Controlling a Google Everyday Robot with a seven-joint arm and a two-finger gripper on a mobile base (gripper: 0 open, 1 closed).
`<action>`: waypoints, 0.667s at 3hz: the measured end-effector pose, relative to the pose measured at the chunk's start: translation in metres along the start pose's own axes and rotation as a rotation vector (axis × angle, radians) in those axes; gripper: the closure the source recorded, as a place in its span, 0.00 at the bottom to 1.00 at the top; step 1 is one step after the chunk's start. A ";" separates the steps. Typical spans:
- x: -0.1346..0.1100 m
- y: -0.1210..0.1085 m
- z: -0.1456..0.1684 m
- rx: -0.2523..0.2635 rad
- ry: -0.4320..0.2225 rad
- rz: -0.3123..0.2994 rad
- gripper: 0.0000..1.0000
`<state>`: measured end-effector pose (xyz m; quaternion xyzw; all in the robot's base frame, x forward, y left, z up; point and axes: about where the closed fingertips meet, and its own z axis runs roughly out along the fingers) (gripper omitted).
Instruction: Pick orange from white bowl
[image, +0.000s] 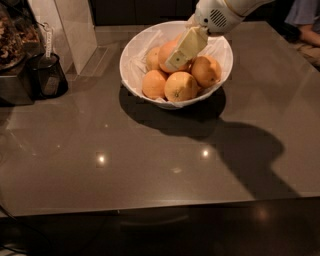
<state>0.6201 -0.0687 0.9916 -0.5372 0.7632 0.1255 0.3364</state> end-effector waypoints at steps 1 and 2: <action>-0.004 -0.014 0.012 0.026 -0.003 0.024 0.35; -0.001 -0.024 0.024 0.039 0.003 0.053 0.35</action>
Offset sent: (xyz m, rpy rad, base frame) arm 0.0448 0.0004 -0.0203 0.0140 0.0054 -0.1108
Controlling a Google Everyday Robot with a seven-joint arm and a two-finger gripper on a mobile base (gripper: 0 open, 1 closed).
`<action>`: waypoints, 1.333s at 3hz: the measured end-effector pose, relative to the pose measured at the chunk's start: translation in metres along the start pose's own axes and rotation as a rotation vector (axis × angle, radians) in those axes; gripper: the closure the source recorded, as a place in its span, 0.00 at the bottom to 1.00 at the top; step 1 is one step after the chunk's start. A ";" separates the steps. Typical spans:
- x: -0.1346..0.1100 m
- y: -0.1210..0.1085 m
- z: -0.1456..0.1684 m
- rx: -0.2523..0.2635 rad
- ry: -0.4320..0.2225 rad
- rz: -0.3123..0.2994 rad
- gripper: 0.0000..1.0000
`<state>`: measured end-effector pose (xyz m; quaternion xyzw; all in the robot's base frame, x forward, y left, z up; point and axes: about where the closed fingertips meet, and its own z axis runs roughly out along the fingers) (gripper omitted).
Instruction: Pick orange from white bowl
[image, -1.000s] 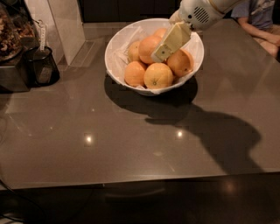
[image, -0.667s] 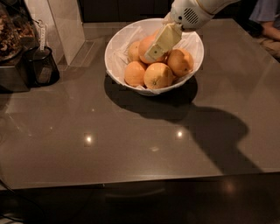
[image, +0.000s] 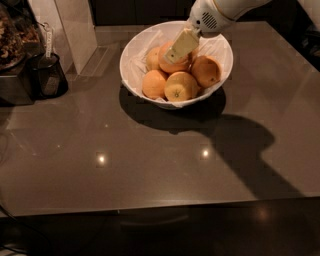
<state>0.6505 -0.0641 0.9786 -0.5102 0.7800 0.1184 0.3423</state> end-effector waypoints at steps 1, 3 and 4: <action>0.004 -0.005 0.012 0.002 0.012 0.023 0.32; 0.014 -0.004 0.036 -0.020 0.049 0.046 0.38; 0.014 -0.003 0.037 -0.024 0.055 0.047 0.45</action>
Offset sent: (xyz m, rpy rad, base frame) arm 0.0172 0.0035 -0.0364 -0.0192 0.0646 -0.0394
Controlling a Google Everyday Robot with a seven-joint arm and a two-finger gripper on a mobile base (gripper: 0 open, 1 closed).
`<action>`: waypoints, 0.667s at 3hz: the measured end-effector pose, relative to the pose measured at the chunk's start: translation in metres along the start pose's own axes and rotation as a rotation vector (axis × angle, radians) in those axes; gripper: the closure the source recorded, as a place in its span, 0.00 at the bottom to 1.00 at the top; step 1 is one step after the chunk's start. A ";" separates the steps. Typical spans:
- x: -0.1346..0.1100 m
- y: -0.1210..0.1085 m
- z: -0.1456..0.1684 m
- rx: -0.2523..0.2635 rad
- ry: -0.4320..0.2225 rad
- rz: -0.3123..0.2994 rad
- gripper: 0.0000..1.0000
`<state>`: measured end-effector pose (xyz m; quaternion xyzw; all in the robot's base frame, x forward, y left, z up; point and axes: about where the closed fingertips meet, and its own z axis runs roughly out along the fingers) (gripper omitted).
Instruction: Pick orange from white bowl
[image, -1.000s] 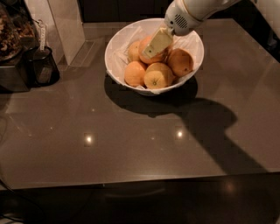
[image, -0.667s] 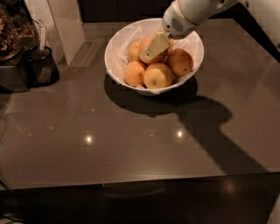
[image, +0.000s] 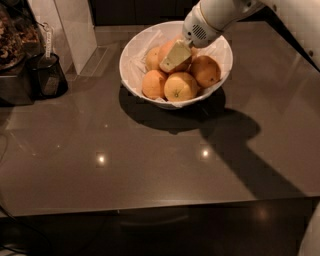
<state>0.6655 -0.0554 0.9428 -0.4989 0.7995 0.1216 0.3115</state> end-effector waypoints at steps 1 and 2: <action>0.000 0.001 0.001 -0.001 0.005 -0.001 0.64; -0.001 0.001 0.000 0.001 0.004 -0.004 0.87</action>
Offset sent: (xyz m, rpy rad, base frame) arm -0.0047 -0.0017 -0.0100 -0.0091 -0.0254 0.0019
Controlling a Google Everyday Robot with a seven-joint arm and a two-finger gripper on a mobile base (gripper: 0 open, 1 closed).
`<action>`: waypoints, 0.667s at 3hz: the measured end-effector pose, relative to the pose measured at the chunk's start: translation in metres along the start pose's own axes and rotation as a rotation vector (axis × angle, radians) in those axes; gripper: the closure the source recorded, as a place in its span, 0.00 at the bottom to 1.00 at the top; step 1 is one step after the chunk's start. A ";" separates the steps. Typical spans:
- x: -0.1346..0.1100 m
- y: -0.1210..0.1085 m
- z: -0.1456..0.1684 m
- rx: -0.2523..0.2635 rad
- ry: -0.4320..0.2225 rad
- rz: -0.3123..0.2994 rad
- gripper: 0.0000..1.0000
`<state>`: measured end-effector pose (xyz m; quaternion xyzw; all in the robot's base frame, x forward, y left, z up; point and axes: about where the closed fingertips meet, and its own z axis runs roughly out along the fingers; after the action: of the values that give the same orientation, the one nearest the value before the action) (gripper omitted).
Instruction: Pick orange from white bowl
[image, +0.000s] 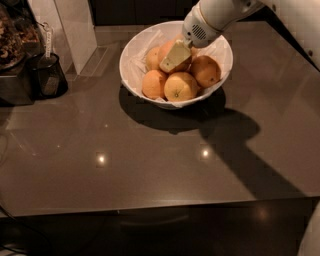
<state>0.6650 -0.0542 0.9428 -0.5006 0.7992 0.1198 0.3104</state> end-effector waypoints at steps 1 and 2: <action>-0.004 0.003 -0.016 -0.014 -0.068 -0.020 1.00; -0.005 0.005 -0.045 -0.052 -0.169 -0.047 1.00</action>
Offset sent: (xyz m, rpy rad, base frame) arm -0.0467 -0.0520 0.0998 0.3410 -0.1462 0.1894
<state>0.6454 -0.0712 0.9803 -0.5151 0.7549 0.1749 0.3664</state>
